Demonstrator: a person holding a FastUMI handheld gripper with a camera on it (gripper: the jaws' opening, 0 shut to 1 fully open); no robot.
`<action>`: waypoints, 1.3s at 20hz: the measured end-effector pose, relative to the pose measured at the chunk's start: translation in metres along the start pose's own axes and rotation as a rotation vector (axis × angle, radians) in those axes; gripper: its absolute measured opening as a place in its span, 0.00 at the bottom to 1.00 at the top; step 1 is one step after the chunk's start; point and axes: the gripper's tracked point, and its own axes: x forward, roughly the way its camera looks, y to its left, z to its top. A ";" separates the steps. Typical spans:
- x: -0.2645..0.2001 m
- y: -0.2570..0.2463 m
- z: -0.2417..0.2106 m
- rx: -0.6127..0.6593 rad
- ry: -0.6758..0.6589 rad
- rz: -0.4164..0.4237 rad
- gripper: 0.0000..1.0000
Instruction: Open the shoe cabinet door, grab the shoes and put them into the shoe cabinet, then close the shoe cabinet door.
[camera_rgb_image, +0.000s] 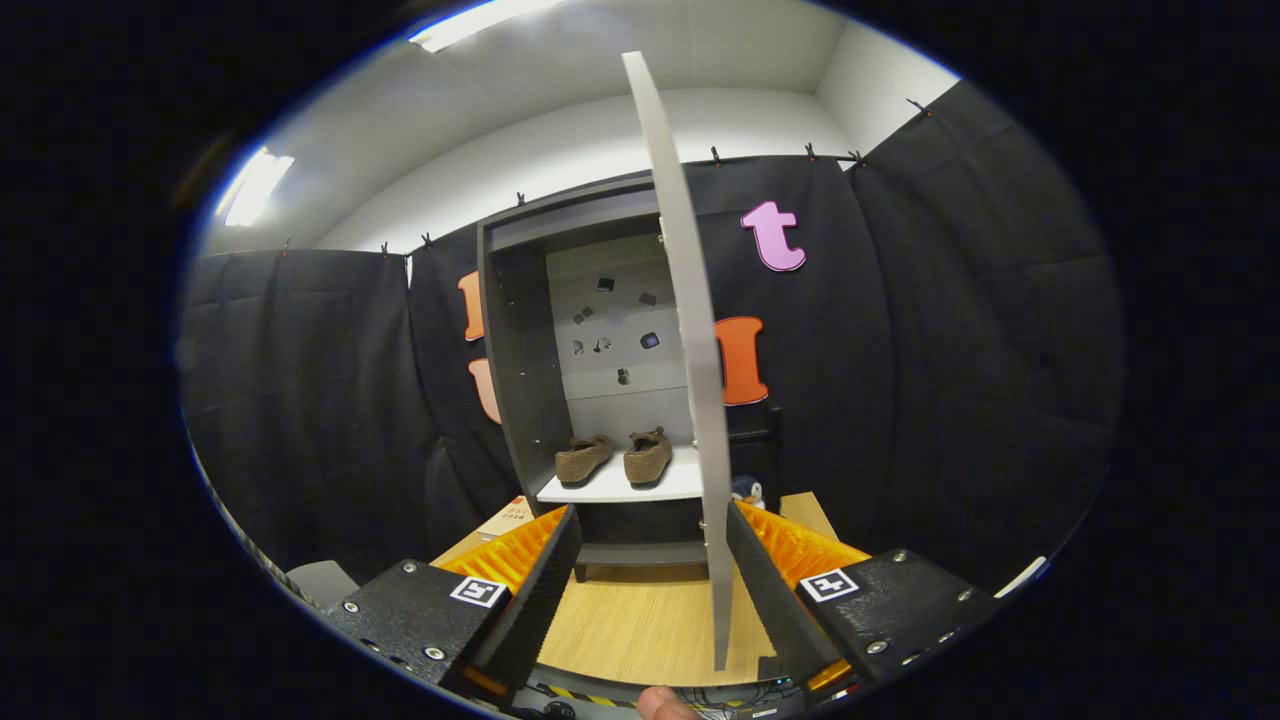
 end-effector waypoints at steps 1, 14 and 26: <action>-0.002 -0.011 0.000 0.001 -0.005 0.002 0.91; 0.037 -0.060 -0.003 0.043 0.006 0.012 0.90; 0.060 0.039 -0.015 0.022 0.060 0.027 0.90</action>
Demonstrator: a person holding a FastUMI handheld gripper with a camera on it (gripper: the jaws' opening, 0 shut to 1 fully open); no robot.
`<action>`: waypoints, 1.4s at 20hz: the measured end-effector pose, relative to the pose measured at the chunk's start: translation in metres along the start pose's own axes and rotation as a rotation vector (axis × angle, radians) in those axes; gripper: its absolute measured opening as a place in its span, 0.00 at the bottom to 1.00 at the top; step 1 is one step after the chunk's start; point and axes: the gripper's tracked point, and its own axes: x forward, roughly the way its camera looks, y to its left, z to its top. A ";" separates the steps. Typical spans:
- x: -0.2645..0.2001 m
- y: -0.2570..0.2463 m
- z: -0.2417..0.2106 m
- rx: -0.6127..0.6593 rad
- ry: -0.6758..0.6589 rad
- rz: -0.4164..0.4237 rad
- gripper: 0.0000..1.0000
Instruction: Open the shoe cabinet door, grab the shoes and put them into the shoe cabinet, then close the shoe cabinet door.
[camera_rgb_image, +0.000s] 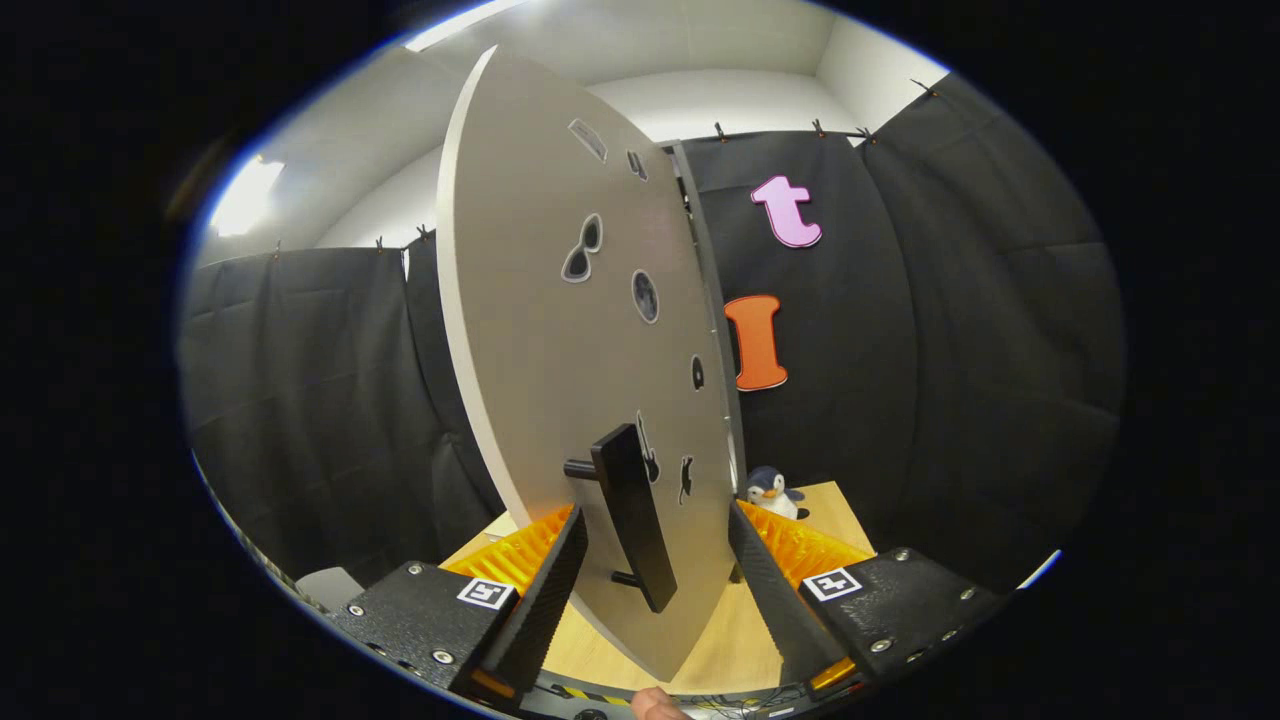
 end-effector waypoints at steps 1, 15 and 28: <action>0.004 0.007 -0.001 -0.004 0.003 -0.006 0.90; 0.109 0.126 -0.034 -0.112 0.079 0.010 0.91; 0.196 0.176 -0.035 -0.156 0.108 -0.040 0.91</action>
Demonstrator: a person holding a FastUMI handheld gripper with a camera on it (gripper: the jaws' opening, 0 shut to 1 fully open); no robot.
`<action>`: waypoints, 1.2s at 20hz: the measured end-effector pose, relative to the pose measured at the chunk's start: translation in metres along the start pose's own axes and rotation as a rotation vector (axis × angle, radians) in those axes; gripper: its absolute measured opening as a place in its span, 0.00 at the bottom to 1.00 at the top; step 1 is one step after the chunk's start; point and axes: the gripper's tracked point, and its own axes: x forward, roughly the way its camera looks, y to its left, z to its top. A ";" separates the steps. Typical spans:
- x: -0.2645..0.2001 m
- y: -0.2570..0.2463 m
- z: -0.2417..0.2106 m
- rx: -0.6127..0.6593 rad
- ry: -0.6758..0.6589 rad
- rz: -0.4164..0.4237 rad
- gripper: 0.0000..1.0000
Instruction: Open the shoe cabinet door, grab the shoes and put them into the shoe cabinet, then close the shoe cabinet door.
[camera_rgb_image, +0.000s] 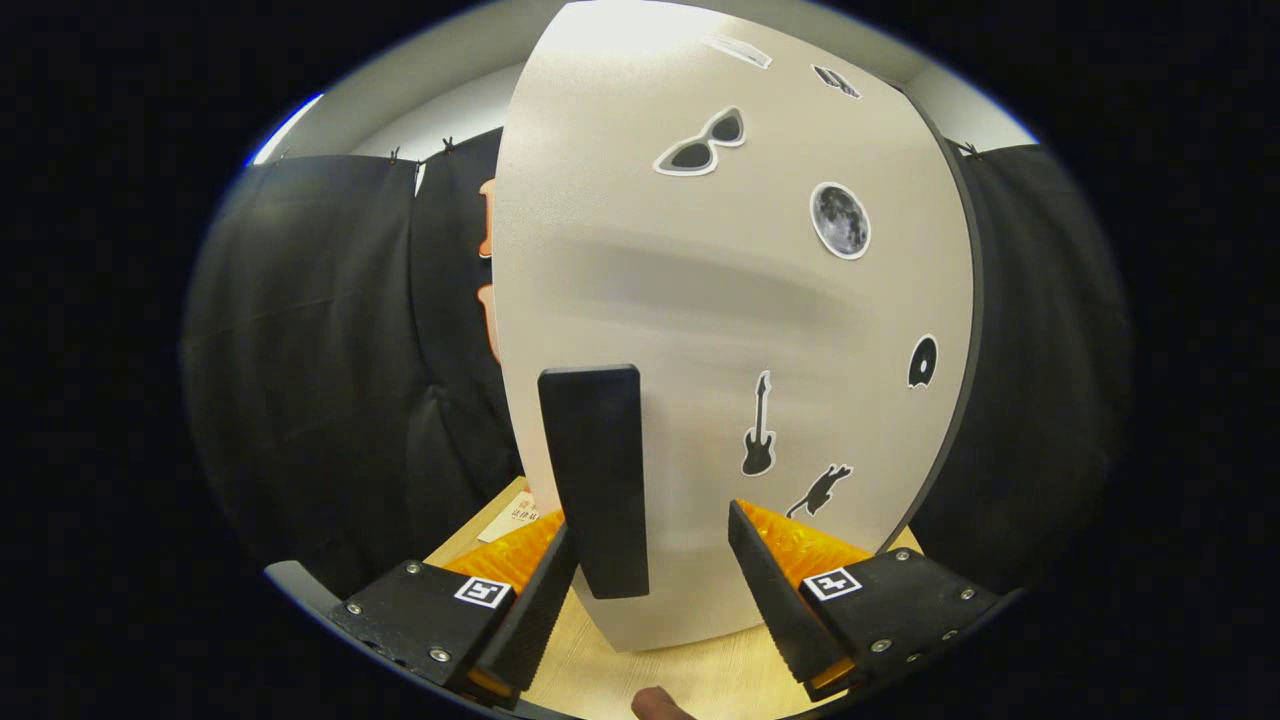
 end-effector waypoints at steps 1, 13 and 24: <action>0.002 0.001 0.001 0.000 -0.002 -0.007 0.91; 0.024 0.010 0.009 0.017 -0.015 -0.037 0.91; 0.041 0.004 0.017 0.023 -0.011 -0.141 0.91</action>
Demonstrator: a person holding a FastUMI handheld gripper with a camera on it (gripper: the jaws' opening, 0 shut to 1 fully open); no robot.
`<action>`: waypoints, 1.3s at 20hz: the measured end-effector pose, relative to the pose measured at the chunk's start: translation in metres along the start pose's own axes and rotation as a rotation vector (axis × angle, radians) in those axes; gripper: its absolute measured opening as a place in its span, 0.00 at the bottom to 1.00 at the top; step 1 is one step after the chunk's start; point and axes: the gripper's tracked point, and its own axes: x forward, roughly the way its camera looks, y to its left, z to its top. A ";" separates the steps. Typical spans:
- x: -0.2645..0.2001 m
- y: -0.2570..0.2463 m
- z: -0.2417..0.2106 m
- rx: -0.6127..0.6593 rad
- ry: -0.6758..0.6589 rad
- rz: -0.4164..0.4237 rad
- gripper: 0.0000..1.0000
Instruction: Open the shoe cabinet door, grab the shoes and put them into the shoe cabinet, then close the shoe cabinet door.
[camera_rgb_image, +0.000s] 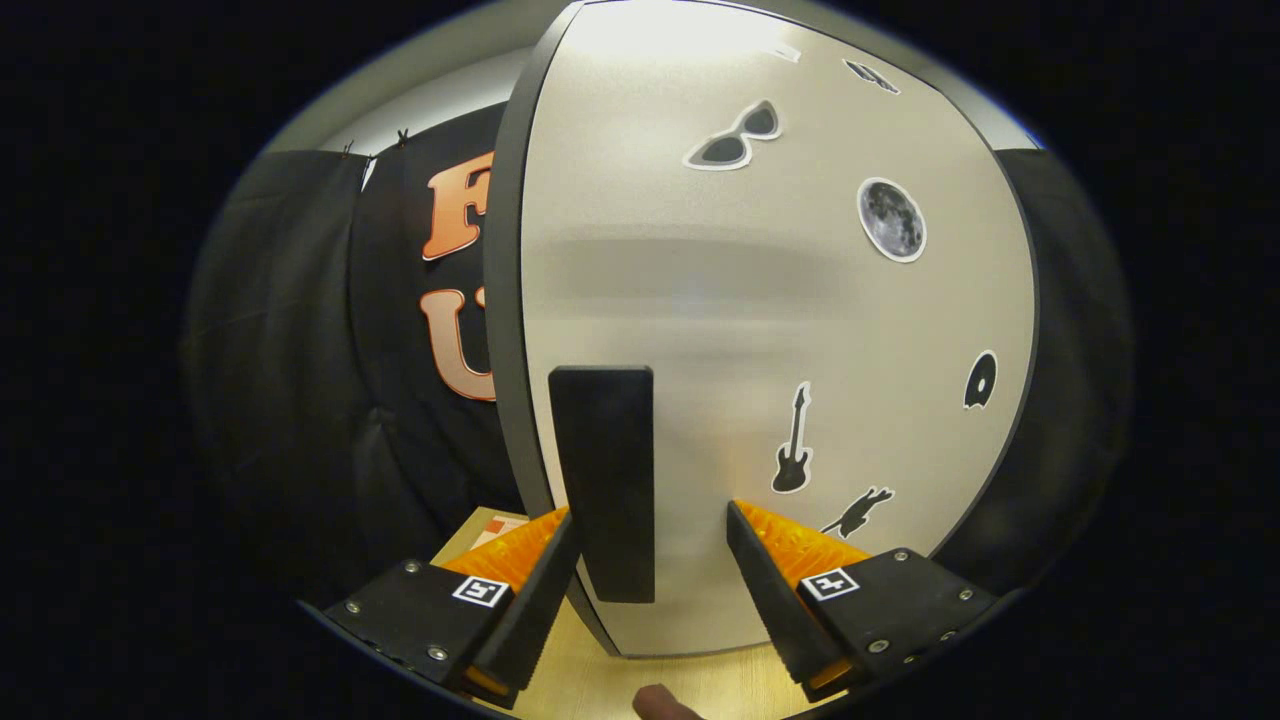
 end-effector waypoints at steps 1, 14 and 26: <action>-0.001 0.000 0.002 0.000 -0.011 -0.001 0.91; 0.000 0.000 0.000 -0.082 -0.023 -0.012 0.91; -0.162 -0.063 -0.021 0.000 -0.061 -0.022 0.91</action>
